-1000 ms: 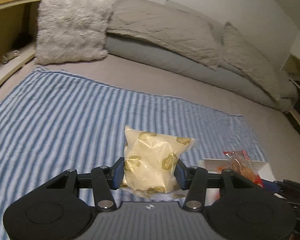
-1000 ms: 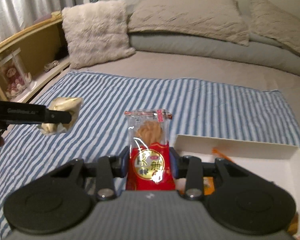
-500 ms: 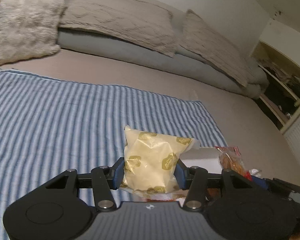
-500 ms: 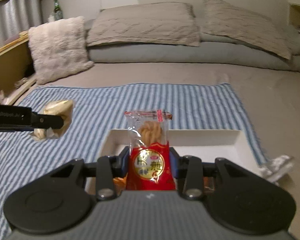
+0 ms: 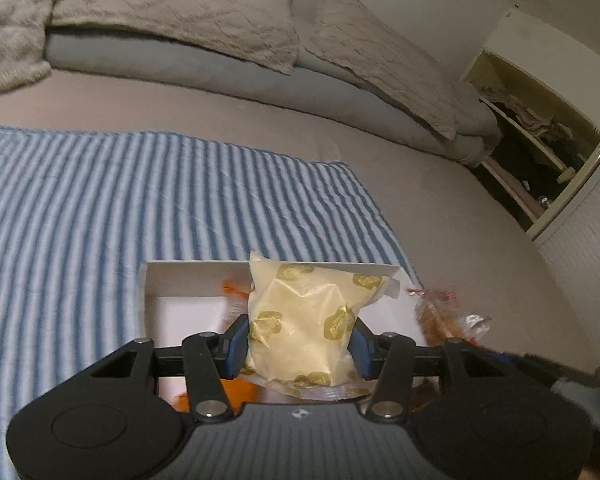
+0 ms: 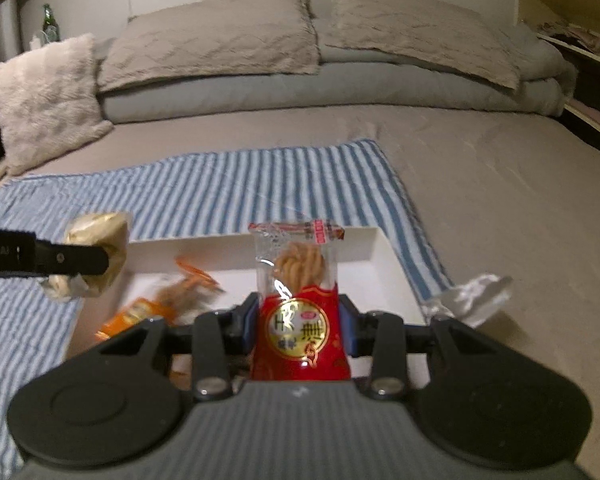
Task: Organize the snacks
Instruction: 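Carry the yellow pouch and red wrapper over the white tray with both tools, then lower both snacks into the white tray and open both tools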
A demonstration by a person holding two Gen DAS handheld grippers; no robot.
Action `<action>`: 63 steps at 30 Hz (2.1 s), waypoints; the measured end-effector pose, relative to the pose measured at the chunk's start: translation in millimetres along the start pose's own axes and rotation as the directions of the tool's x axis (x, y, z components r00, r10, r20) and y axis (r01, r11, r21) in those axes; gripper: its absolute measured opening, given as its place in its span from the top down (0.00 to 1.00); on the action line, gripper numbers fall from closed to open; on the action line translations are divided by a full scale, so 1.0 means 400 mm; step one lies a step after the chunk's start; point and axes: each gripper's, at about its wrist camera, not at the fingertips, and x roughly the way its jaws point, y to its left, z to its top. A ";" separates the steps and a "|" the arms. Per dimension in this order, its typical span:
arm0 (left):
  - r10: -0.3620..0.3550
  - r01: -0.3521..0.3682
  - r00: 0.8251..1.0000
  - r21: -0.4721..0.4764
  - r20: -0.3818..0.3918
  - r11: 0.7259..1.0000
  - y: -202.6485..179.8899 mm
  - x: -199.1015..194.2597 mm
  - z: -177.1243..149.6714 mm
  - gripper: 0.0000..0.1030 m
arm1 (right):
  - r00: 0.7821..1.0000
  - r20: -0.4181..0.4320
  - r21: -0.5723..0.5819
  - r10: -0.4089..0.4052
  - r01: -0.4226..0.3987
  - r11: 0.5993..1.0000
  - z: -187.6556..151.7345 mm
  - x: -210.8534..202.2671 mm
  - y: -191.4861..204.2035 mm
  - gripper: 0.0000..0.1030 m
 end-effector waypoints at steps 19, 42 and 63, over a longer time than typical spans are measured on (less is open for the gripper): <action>-0.083 0.078 0.996 -0.134 -0.030 0.988 -0.011 0.291 0.006 0.49 | 1.000 -0.019 0.047 -0.016 0.017 0.999 0.003 0.182 -0.046 0.55; -0.038 0.024 0.993 -0.128 -0.113 0.992 -0.009 0.338 -0.017 0.50 | 0.999 0.047 0.098 0.007 -0.012 0.995 -0.002 0.189 -0.059 0.44; -0.059 0.054 0.990 -0.038 -0.129 0.998 -0.045 0.285 0.008 0.44 | 0.977 -0.212 -0.044 0.020 -0.030 0.999 -0.017 0.199 -0.035 0.61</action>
